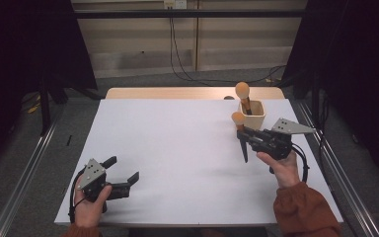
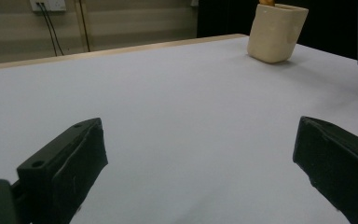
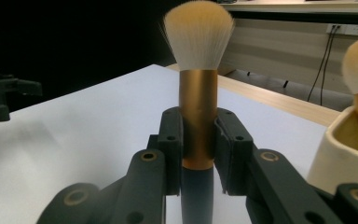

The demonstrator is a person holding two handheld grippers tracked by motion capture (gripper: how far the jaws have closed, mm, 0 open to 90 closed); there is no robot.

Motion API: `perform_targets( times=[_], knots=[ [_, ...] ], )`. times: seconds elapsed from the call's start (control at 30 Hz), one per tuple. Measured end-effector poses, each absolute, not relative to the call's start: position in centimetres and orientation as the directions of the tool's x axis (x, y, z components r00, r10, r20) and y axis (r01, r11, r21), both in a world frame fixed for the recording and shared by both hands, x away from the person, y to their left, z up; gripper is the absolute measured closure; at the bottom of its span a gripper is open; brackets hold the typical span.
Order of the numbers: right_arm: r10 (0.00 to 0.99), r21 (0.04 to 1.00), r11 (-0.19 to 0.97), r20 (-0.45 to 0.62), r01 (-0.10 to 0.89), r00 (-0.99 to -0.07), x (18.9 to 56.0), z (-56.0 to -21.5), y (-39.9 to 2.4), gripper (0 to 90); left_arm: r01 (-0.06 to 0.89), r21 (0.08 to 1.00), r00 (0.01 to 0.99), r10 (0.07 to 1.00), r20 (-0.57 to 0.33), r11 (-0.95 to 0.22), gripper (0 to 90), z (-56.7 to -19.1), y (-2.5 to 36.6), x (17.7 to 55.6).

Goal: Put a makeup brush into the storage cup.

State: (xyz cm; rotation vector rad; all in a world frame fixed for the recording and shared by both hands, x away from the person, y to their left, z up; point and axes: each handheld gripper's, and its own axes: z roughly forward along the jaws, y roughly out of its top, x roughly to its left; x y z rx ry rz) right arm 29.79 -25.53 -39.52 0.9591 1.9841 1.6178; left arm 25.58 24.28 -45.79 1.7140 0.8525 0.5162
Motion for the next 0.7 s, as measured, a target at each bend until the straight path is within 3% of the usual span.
perform_targets(
  times=[0.7],
  knots=[
    [0.783, 0.968, 0.045, 0.119, 0.246, -0.611, 32.4, -37.3, -27.6, 74.4, 0.277, 0.951, 0.645, 0.760, -0.076, -0.140, 2.5, -45.8, 24.3, 25.7]
  ],
)
